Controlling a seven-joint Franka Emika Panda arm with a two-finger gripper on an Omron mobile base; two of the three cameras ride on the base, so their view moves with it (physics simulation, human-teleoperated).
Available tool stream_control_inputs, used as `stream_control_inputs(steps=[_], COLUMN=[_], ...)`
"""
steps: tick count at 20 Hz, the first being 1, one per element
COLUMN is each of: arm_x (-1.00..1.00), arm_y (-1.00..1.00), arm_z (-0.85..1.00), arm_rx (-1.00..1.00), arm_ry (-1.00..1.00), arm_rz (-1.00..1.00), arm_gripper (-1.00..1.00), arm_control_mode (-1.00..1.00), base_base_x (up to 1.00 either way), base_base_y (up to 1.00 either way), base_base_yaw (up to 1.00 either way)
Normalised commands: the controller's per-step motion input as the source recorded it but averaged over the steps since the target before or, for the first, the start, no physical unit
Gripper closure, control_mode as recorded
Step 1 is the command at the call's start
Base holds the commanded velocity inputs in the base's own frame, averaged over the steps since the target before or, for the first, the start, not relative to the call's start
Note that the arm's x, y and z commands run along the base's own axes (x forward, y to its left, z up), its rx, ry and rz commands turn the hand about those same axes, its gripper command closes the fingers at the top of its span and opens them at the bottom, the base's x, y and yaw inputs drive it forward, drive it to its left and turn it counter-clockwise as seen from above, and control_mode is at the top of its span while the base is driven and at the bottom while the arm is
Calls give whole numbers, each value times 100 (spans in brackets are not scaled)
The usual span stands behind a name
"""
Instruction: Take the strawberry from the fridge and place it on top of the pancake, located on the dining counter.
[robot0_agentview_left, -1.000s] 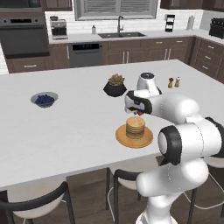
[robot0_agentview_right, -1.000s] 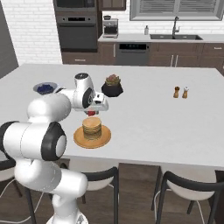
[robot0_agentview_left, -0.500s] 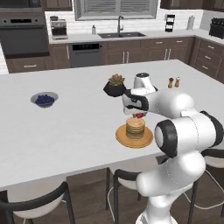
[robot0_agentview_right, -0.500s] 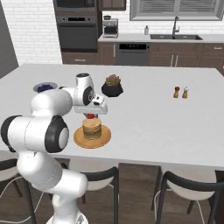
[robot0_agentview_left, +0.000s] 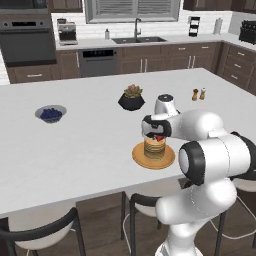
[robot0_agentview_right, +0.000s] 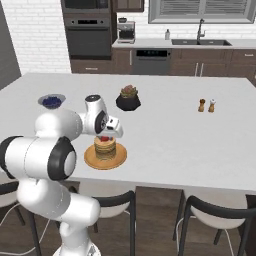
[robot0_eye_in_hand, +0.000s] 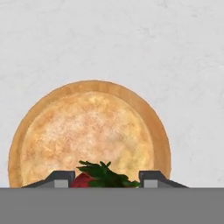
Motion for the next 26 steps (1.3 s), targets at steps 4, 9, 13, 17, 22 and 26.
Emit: stream_control_inputs(steps=[4, 9, 13, 17, 22, 26], arm_x=[53, 22, -1, -2, 0, -7], arm_y=[0, 8, 21, 4, -12, -11], arm_z=[5, 10, -2, -30, -35, -4], arm_rx=[0, 0, 0, 0, 0, 0], arm_ry=[0, 0, 0, 0, -2, -1], arm_rz=[0, 0, 0, 0, 0, 0], arm_gripper=[100, 100, 100, 100, 100, 100], arm_control_mode=[-100, -100, -100, -100, -100, -100], base_base_x=[0, 0, 0, 0, 0, 0], base_base_y=[0, 0, 0, 0, 0, 0], base_base_yaw=[0, 0, 0, 0, 0, 0])
